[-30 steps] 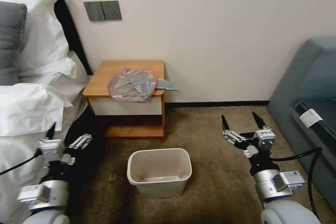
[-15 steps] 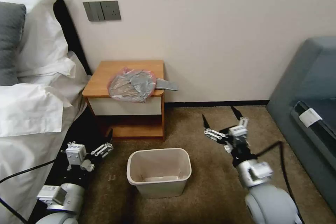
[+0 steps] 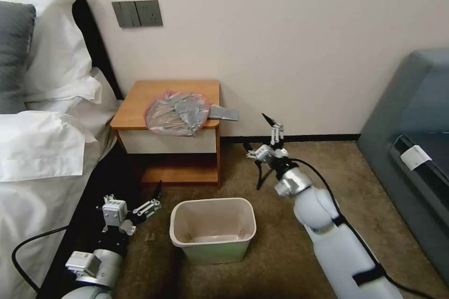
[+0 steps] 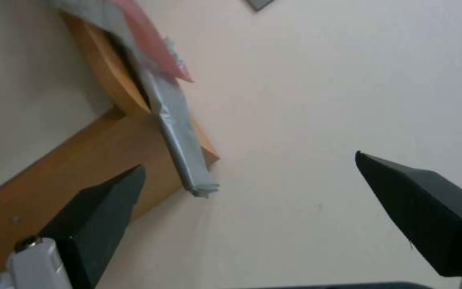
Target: Pick up the garbage bag from the table and place it over the trash can.
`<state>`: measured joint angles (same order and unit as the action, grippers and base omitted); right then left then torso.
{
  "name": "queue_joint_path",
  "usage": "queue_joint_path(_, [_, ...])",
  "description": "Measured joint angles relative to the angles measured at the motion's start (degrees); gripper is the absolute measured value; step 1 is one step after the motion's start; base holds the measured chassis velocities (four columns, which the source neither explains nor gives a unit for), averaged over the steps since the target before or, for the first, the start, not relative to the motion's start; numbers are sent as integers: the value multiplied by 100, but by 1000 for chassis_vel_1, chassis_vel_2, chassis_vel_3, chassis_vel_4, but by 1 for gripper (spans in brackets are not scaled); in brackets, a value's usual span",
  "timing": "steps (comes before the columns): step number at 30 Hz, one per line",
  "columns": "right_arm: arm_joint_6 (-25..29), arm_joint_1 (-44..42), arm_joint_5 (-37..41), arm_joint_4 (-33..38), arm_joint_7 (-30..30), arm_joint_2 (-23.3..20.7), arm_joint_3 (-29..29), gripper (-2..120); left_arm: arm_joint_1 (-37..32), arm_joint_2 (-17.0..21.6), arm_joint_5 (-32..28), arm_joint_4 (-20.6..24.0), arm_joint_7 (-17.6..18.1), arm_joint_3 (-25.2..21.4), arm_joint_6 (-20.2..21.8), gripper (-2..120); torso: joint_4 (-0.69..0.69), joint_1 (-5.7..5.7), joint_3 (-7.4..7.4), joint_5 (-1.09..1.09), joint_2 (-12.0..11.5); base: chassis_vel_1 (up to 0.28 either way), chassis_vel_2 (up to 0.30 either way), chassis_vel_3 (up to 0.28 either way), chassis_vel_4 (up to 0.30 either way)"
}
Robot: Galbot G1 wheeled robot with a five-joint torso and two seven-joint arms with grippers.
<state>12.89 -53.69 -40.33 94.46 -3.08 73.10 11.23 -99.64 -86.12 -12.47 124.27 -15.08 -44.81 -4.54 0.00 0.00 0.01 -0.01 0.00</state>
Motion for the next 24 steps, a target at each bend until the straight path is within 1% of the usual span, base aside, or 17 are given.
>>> queue_joint_path(2, [47, 322, -136, -325, 26, 6, -147, 100, 54, 1, 12, -54, 64, -34, 0, 99, -1, 0, 0, 0, 0, 0, 0, 0, 0])
queue_joint_path(3, [47, 322, -136, -325, 26, 6, -147, 100, 54, 1, 12, -54, 64, -34, 0, 99, -1, 0, 0, 0, 0, 0, 0, 0, 0])
queue_joint_path(5, [92, 704, -245, -669, 68, 22, -296, 100, 100, 5, 50, -95, 135, -71, 0, 99, 0, 0, 0, -1, 0, 0, 0, 0, 0])
queue_joint_path(6, [92, 704, -245, -669, 68, 22, -296, 100, 100, 5, 50, -95, 135, -71, 0, 99, 0, 0, 0, -1, 0, 0, 0, 0, 0])
queue_joint_path(10, [156, 1291, -460, -1240, 94, 134, -558, 100, 141, 15, 54, -162, 200, -101, 10, 99, 1, 0, 0, -1, 0, 0, 0, 0, 0])
queue_joint_path(11, [156, 1291, -460, -1240, 94, 134, -558, 100, 141, 15, 54, -162, 200, -101, 10, 99, 1, 0, 0, -1, 0, 0, 0, 0, 0])
queue_joint_path(13, [168, 1490, -534, -1493, 93, 203, -670, 100, 136, 13, 54, -176, 201, -105, 12, 99, 1, 0, 0, 0, 0, 0, 0, 0, 0])
queue_joint_path(17, [185, 1677, -608, -1746, 83, 272, -735, 100, 121, 4, 54, -176, 201, -115, 12, 99, 1, 0, 0, 0, 0, 0, 0, 0, 0])
queue_joint_path(20, [185, 1702, -608, -1779, 78, 274, -748, 100, 118, 2, 54, -174, 199, -120, 12, 99, 1, 0, 0, 0, 0, 0, 0, 0, 0])
queue_joint_path(21, [186, 1735, -607, -1836, 68, 278, -768, 95, 110, 2, 54, -169, 197, -129, 12, 99, 0, 0, 0, 0, 0, 0, 0, 0, 0])
queue_joint_path(22, [186, 1735, -607, -1836, 68, 278, -768, 95, 110, 2, 54, -169, 197, -129, 12, 99, 0, 0, 0, 0, 0, 0, 0, 0, 0])
queue_joint_path(24, [187, 1768, -589, -1933, 43, 280, -826, 85, 97, 1, 54, -145, 196, -143, 3, 99, 0, 0, 0, 0, 0, 0, 0, 0, 0])
